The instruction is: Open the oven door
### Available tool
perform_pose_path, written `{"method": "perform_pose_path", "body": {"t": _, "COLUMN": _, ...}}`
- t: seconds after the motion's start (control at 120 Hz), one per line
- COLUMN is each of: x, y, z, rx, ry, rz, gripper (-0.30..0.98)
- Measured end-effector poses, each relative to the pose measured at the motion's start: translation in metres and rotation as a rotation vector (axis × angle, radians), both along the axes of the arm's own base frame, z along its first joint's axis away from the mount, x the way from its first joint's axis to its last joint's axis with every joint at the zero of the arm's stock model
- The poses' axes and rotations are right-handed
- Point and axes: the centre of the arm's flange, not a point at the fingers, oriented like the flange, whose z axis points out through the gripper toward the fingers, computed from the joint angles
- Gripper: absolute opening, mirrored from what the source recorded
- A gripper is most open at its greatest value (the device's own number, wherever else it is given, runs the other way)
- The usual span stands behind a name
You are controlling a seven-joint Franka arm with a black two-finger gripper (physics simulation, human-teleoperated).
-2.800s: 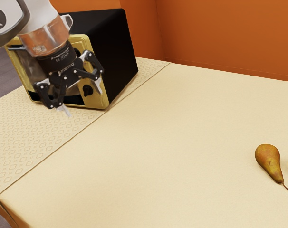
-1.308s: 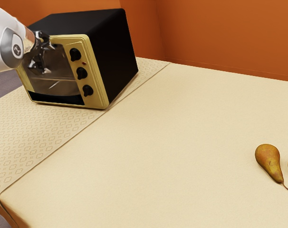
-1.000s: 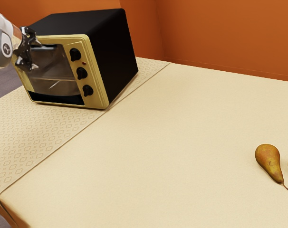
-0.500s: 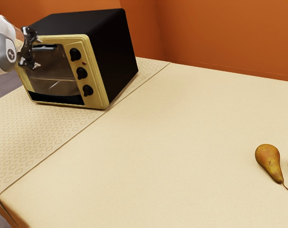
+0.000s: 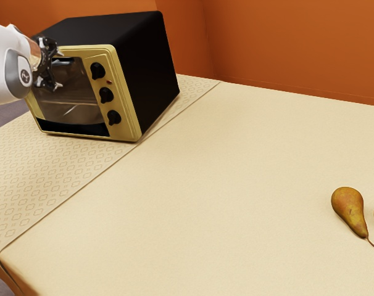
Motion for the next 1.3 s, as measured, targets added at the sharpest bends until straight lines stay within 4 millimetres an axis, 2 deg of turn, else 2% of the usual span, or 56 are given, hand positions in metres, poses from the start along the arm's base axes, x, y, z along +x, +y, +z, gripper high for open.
{"method": "perform_pose_path", "body": {"t": 0.45, "x": 0.015, "y": 0.005, "z": -0.036, "rx": -0.028, "ry": 0.013, "rz": -0.008, "gripper": 0.68}}
{"method": "perform_pose_path", "body": {"t": 0.642, "x": 0.011, "y": 0.010, "z": -0.047, "rx": -0.027, "ry": 0.039, "rz": 0.002, "gripper": 0.68}}
{"method": "perform_pose_path", "body": {"t": 0.758, "x": 0.002, "y": 0.008, "z": -0.056, "rx": -0.049, "ry": 0.077, "rz": 0.016, "gripper": 0.68}}
{"method": "perform_pose_path", "body": {"t": 0.992, "x": -0.025, "y": -0.003, "z": -0.057, "rx": -0.102, "ry": 0.113, "rz": 0.055, "gripper": 0.69}}
{"method": "perform_pose_path", "body": {"t": 1.3, "x": -0.073, "y": -0.014, "z": -0.072, "rx": -0.082, "ry": 0.230, "rz": 0.105, "gripper": 0.69}}
